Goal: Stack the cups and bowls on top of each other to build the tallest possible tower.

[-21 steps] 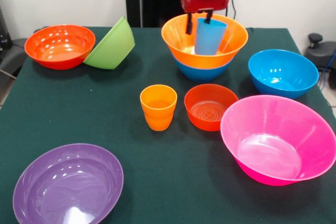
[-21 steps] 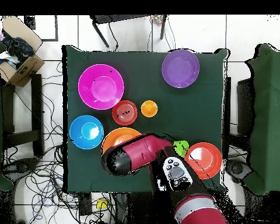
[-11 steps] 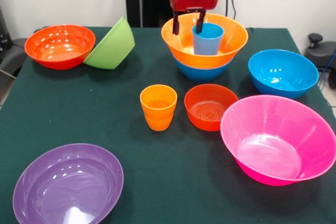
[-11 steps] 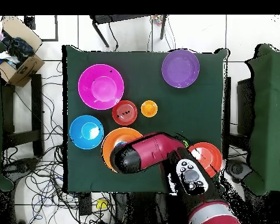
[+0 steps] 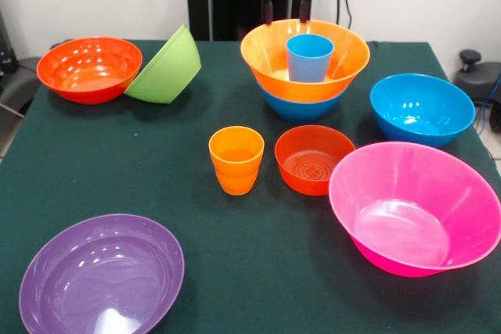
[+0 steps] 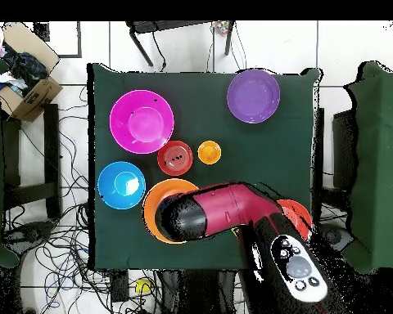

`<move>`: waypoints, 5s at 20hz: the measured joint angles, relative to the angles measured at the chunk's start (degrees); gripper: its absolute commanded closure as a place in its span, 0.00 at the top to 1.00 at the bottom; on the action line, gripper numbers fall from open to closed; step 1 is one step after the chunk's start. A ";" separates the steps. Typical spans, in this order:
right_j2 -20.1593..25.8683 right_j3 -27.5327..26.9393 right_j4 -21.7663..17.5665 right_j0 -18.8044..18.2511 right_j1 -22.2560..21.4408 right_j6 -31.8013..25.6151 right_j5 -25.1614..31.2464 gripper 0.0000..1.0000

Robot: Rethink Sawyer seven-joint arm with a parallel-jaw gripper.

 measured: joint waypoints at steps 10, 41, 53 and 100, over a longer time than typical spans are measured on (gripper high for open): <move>12.91 2.73 -1.39 -16.15 -4.97 -2.15 -4.26 1.00; 23.55 2.59 -19.27 -32.59 4.18 -2.85 -10.15 1.00; 24.20 2.59 -20.54 -33.86 6.92 -2.85 -9.75 1.00; 27.35 3.90 -20.53 -46.65 19.41 -2.85 -11.83 1.00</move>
